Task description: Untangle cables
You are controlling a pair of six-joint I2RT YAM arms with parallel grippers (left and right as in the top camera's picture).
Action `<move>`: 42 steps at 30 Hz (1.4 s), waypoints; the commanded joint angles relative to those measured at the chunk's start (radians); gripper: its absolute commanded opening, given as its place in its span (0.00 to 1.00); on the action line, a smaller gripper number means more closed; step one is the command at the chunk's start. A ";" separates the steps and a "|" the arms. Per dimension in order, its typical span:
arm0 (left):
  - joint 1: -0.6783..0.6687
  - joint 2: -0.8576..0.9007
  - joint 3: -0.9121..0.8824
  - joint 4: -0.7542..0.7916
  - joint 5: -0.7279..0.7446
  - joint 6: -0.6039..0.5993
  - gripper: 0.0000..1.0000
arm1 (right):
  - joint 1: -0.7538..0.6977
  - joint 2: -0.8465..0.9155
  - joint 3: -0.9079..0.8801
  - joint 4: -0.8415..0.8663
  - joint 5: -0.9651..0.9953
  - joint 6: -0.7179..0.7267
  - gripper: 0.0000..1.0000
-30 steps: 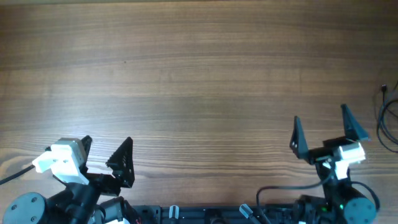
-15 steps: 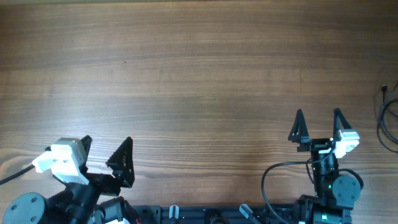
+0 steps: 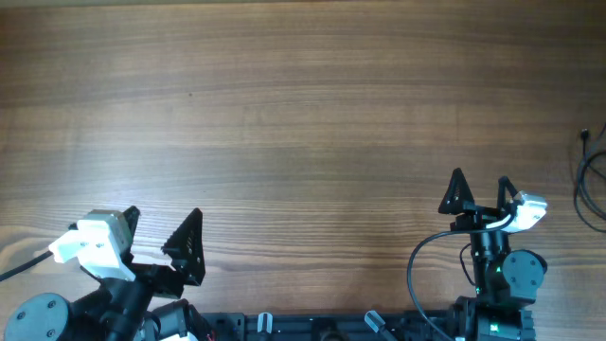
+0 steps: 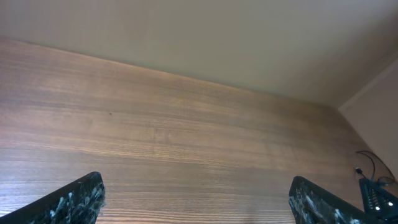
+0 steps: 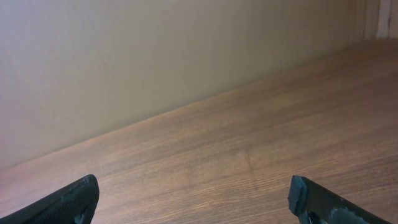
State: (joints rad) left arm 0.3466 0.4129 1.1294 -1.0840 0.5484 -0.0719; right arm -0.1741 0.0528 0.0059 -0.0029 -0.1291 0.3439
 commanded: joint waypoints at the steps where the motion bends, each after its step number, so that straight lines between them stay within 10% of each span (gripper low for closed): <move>1: -0.005 -0.006 0.003 0.003 0.012 0.009 0.97 | -0.005 0.011 0.002 0.002 0.017 0.023 1.00; 27: -0.005 -0.017 0.003 0.003 0.008 0.008 0.95 | 0.063 -0.049 0.002 0.003 0.018 0.023 1.00; 42: -0.004 -0.346 0.003 -0.110 -0.007 -0.147 1.00 | 0.063 -0.049 0.002 0.003 0.018 0.023 1.00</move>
State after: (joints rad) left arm 0.3466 0.1318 1.1305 -1.1690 0.5480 -0.1497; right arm -0.1165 0.0193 0.0059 -0.0013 -0.1291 0.3553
